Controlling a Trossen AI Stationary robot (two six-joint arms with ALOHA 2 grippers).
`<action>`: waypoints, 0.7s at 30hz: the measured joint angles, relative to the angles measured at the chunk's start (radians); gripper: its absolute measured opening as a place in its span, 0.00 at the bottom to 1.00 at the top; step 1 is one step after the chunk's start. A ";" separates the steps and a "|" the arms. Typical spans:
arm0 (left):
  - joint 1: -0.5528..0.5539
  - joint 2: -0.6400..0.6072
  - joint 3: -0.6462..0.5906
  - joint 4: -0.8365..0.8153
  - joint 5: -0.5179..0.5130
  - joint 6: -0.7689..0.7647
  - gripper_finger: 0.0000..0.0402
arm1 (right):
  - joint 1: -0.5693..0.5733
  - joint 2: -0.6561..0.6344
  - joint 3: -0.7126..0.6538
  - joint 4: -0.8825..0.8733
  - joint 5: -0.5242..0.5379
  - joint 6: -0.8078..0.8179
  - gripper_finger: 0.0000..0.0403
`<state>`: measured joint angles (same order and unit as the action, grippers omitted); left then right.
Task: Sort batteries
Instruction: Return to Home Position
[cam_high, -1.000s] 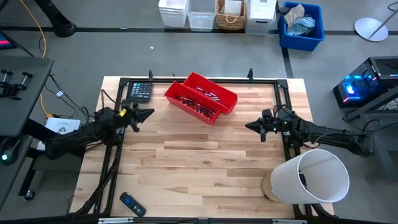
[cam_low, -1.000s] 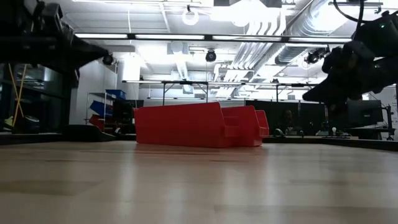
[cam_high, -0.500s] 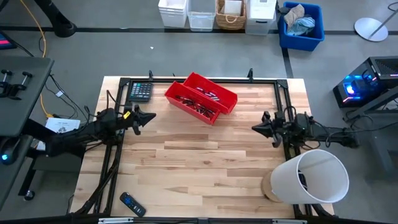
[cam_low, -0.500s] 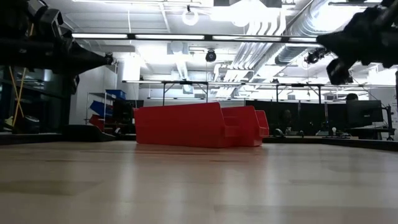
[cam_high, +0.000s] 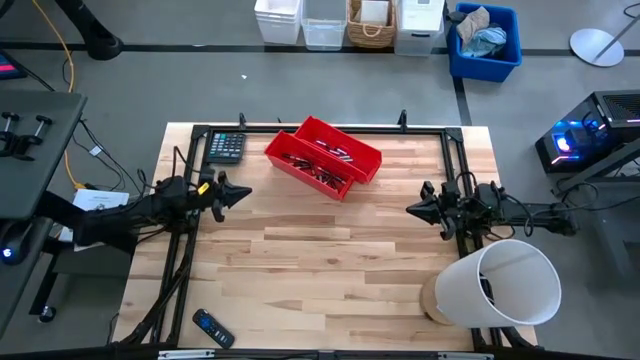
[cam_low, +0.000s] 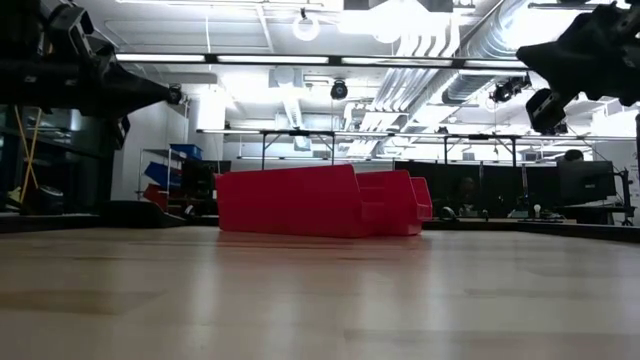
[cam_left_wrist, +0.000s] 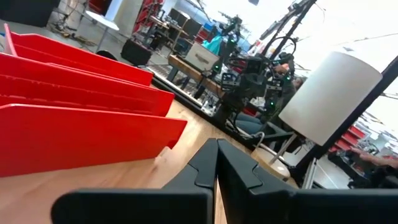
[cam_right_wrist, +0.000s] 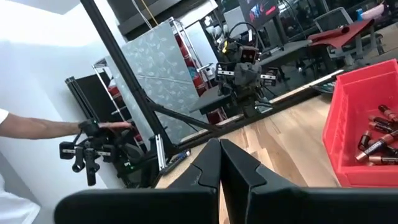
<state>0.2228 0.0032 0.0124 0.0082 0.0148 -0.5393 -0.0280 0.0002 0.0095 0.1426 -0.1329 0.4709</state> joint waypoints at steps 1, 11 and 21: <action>-0.005 0.000 0.000 0.000 0.000 0.000 0.00 | 0.000 0.000 0.000 -0.004 0.000 0.000 0.00; -0.022 0.002 0.000 0.001 0.000 0.001 0.00 | 0.000 0.026 0.000 -0.067 0.000 0.000 0.00; -0.022 0.002 0.000 0.000 0.000 0.001 0.00 | 0.000 0.026 -0.001 -0.109 0.000 0.000 0.00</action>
<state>0.2008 0.0055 0.0124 0.0082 0.0147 -0.5385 -0.0280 0.0265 0.0090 0.0338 -0.1329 0.4710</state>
